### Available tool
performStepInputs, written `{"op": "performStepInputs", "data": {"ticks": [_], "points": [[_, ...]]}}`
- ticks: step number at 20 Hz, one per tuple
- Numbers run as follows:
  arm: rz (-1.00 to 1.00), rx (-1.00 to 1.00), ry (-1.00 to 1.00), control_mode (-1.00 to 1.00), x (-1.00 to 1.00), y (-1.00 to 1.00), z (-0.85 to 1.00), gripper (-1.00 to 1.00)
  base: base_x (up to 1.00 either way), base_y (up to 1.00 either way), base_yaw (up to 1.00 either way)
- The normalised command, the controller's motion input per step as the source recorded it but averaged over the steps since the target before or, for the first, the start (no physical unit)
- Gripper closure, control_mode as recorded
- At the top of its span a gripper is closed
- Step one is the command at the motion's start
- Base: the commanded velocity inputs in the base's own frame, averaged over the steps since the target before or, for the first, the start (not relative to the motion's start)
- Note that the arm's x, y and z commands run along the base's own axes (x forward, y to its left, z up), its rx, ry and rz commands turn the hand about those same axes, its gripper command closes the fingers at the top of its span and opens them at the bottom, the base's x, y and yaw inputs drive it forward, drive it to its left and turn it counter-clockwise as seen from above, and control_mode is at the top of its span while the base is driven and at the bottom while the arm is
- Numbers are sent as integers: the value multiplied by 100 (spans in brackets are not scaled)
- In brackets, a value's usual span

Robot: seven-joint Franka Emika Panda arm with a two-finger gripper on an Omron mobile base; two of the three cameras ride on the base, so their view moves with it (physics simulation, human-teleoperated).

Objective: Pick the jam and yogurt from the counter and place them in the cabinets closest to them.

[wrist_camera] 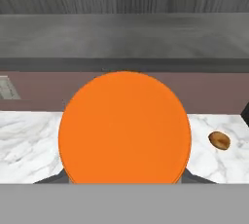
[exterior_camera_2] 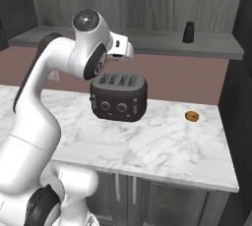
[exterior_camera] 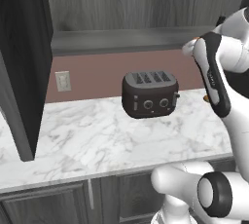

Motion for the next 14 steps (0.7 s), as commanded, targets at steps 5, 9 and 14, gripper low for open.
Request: {"op": "performStepInputs", "data": {"ticks": [5,9,14], "points": [[0,0,-17,-100,0,7,24,100,0,0,0],[0,0,0,-100,2,0,0,100,0,0,0],[-2,0,0,-100,25,1,0,100,0,0,0]]}}
